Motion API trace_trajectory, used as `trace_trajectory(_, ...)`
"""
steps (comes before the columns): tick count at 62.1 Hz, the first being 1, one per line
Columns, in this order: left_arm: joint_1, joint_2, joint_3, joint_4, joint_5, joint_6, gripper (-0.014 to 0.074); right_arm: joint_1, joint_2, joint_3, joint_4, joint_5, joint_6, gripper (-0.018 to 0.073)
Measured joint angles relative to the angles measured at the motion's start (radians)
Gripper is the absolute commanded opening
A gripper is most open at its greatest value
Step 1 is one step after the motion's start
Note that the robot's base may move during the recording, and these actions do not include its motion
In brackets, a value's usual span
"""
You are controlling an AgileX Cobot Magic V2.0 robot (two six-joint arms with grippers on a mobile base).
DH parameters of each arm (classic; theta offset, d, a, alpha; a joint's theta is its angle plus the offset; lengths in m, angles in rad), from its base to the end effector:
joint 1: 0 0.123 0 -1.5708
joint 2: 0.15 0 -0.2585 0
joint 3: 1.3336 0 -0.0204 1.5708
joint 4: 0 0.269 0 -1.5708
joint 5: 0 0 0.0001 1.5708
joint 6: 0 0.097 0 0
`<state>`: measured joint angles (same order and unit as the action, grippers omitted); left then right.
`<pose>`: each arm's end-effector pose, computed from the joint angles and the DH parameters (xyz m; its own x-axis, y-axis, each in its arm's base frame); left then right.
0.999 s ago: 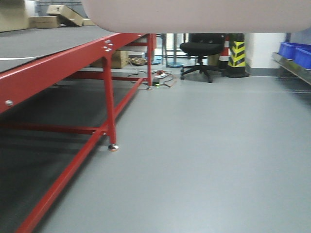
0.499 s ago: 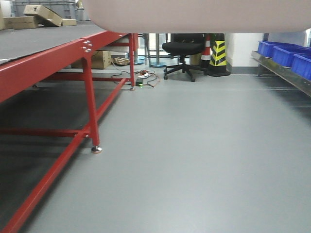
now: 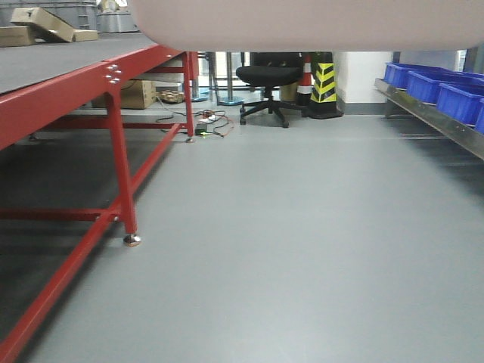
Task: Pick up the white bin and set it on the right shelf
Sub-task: 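Hold the bin raised while the base drives to the steel shelving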
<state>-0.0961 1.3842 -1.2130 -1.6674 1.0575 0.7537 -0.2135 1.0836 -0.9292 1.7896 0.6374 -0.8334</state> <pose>0.2989 -0.1134 0.3832 -0.7246 -0.3545 -0.5910 0.5533 0.2120 -0.8055 0.2688 -0.0005 0.3765 -0.2841 0.7657 -0.5771 -0.2859 0.5068 0.8133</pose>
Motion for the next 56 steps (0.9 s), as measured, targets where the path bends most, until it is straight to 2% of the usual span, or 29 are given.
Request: trace_trajectory(56,0.0,0.0,0.0,0.002,0.001,0.0,-0.0126,0.0,0.0,0.0,0.002,0.0,0.0,0.0062)
